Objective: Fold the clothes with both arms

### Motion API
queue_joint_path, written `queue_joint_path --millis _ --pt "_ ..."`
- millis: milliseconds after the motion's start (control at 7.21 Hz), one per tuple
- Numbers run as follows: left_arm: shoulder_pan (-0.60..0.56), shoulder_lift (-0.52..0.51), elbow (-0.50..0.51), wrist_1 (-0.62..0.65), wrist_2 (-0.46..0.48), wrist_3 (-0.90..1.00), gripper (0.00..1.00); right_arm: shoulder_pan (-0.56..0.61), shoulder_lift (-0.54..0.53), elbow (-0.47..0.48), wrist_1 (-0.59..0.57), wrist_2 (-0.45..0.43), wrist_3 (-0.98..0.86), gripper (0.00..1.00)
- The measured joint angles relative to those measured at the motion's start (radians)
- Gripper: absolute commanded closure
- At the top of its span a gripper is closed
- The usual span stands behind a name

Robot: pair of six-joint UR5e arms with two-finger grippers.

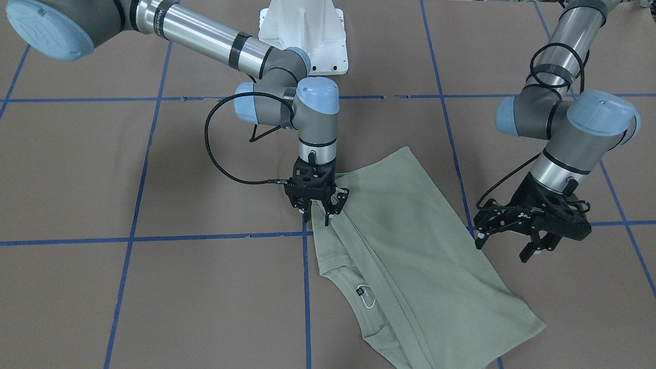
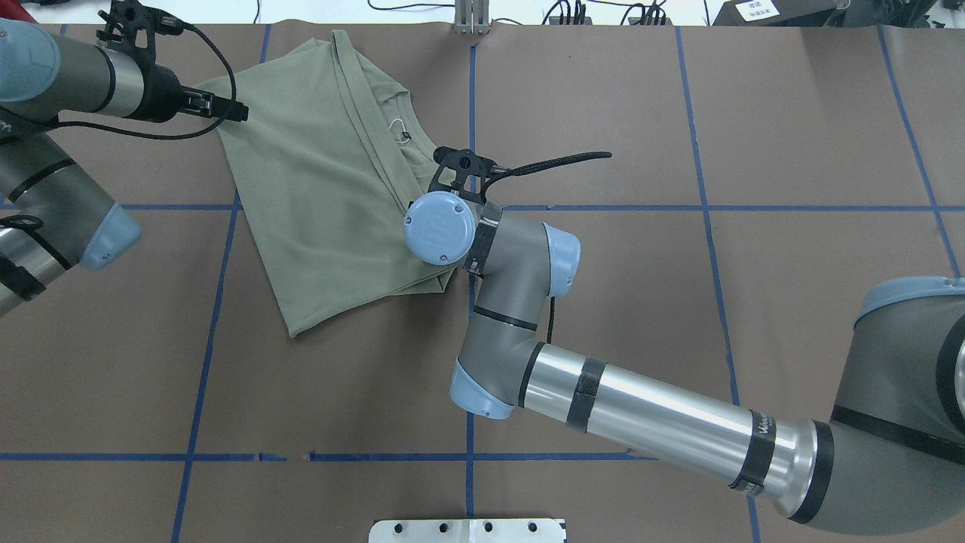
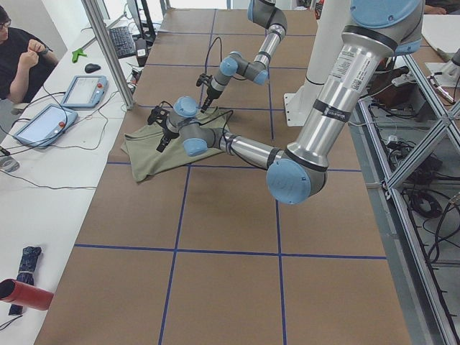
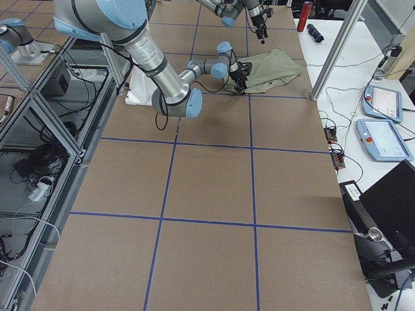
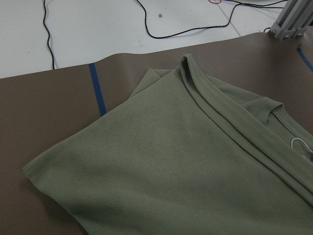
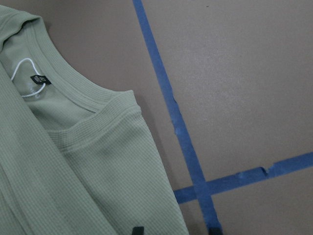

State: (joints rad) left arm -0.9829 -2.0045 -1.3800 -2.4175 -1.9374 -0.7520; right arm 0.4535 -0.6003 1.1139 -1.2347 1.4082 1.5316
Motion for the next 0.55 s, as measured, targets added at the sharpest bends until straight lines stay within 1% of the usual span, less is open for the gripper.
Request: queue_joint_path --millis 139,555 --pt "0.001 0.001 0.001 0.000 0.000 0.001 0.00 -0.001 0.002 -0.001 0.000 0.000 0.002 1.00" --pt "0.003 0.001 0.003 0.000 0.000 0.004 0.00 -0.001 0.008 0.000 -0.002 0.000 0.002 1.00"
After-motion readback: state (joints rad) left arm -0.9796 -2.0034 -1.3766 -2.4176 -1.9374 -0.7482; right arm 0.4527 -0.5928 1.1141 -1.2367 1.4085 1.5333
